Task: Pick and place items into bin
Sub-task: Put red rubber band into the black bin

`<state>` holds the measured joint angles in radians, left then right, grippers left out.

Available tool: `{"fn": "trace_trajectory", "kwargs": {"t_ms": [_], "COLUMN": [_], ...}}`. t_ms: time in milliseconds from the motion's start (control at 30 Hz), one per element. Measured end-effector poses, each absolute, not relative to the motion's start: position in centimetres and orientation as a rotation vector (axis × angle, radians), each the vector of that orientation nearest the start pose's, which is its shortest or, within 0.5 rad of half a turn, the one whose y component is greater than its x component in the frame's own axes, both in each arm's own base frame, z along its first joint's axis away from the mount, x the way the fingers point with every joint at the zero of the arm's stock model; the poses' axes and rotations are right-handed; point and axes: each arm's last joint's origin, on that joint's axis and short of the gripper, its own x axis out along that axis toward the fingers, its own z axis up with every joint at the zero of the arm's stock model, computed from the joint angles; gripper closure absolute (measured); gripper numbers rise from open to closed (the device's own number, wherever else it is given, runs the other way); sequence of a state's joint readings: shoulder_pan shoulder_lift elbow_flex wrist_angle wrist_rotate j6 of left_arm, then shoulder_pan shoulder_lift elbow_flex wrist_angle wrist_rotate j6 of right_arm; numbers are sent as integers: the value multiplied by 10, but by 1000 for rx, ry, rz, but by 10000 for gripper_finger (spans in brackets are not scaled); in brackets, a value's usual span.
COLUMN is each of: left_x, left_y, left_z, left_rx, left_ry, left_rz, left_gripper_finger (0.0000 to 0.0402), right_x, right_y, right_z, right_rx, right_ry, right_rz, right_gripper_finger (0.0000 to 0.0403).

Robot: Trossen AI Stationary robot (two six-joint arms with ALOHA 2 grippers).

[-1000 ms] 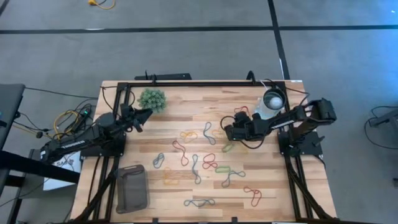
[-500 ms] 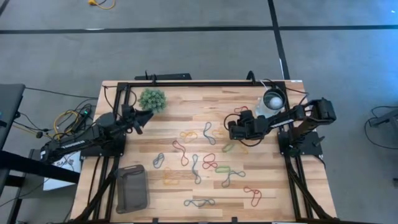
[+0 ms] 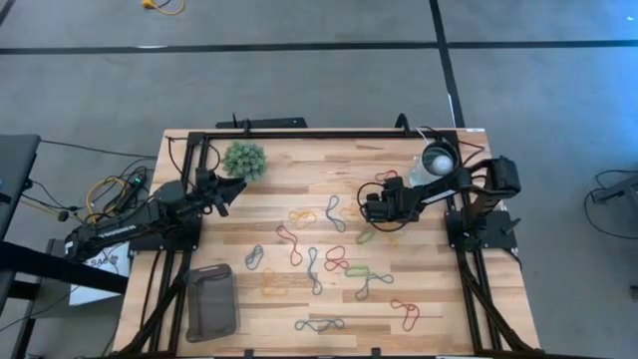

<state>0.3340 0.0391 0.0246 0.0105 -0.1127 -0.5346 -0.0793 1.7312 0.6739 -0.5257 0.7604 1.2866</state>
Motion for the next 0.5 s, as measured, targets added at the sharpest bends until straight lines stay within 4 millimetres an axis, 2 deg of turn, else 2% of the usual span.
{"fn": "trace_trajectory", "kwargs": {"t_ms": [300, 500], "left_x": [92, 92], "left_y": [35, 35], "left_z": [170, 170], "left_rx": [-528, -529], "left_ry": [-115, -115], "left_rz": [438, 438], "left_gripper_finger": [270, 270], "right_x": [229, 226], "right_y": [-40, -45], "right_z": [94, 90], "right_rx": [398, 447], "right_ry": [815, 816], "right_rz": [-1448, -1455], "right_gripper_finger": [317, 317]}}
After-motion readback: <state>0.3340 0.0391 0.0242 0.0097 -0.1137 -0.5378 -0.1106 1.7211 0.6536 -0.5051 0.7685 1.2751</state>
